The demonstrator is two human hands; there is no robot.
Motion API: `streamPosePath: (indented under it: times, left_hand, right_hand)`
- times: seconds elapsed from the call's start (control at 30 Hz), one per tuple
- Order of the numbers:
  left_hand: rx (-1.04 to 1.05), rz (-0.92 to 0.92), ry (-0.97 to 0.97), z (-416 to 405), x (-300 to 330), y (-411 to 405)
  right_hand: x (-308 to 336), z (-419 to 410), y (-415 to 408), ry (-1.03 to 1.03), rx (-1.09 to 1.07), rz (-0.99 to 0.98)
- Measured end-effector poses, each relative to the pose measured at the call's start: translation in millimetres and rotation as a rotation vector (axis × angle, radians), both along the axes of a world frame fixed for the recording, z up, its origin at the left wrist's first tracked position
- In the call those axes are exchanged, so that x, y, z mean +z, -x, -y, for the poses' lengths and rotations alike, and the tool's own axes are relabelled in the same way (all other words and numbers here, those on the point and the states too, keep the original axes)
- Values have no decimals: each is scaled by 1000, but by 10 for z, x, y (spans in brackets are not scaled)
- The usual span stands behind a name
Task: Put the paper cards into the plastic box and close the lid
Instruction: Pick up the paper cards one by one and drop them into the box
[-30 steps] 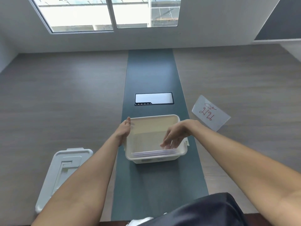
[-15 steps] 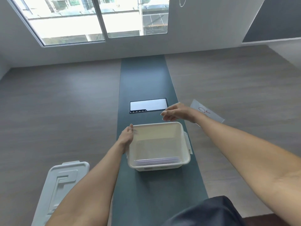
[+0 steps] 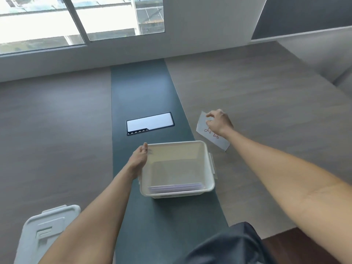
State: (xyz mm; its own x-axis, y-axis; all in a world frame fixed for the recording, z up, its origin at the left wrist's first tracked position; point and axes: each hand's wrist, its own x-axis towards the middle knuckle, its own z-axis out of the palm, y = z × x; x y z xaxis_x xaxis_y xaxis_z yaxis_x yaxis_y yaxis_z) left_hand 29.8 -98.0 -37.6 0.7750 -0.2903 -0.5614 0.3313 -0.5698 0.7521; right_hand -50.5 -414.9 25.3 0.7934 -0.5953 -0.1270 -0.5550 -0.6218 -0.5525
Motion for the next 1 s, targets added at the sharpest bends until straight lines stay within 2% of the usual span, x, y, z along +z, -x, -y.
streamPosePath:
  times: [0.17,0.3,0.67,0.87,1.0]
  left_hand:
    - [29,-8,15,-78,-25,-10]
    - [32,-38,30,-119,-101,-49]
    - [48,-8,32,-93,-24,26]
    - [92,-6,21,-157,-47,66]
    - [110,-16,24,-225,-41,93]
  right_hand:
    - [-163,150,131,94,-115,-167]
    - [-295,206,313,167,-52,-295]
    - [-293,53,281,120,-89,-223]
    - [64,-163,28,181,-10,-54]
    - [419,-312,-191,51,44,112]
